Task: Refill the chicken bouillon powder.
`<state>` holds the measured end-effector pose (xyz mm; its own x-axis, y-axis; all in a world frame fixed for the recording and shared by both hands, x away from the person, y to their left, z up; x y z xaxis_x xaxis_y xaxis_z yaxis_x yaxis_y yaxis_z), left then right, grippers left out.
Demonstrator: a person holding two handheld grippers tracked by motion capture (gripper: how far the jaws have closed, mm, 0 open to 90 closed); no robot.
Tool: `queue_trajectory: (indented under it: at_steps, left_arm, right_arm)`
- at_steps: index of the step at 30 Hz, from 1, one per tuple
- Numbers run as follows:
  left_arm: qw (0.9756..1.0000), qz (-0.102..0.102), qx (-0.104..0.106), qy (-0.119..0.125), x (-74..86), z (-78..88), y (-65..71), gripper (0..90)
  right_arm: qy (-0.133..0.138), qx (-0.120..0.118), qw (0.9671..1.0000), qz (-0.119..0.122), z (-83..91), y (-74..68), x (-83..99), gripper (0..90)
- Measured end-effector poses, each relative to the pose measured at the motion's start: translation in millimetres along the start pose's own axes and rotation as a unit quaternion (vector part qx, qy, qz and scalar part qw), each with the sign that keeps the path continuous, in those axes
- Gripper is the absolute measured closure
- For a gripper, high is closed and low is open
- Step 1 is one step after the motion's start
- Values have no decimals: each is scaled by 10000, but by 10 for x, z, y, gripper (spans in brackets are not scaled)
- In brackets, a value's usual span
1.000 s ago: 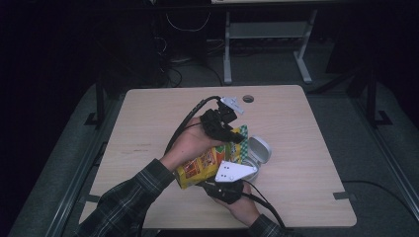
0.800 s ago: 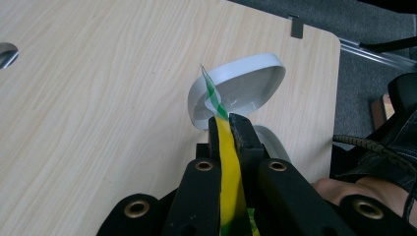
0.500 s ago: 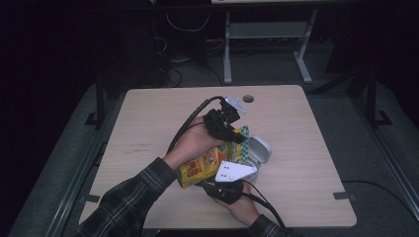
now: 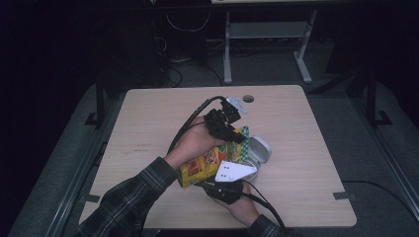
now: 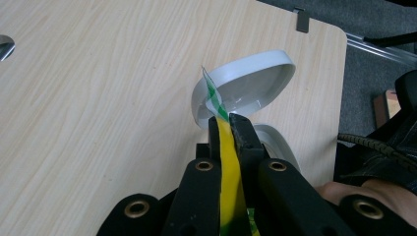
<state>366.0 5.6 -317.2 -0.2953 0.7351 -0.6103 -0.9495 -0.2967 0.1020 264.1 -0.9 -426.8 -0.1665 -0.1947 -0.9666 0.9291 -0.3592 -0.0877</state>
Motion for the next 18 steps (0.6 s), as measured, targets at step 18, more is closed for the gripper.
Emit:
queue_trajectory:
  at_steps: [18]
  left_arm:
    - [10000,-43,-19,-9,-7,-3,3,897]
  right_arm:
    - [7,7,10000,12,1,1,-1,900]
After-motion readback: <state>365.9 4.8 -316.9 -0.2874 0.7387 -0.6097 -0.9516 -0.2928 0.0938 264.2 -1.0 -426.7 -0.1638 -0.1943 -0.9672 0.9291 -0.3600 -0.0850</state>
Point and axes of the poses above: each handheld gripper's, and its own axes: z roughly backward along the jaws, x roughly out of its underside, y roughly to its right, the point moved 4 cm from there along -z, roughly forward along the jaws
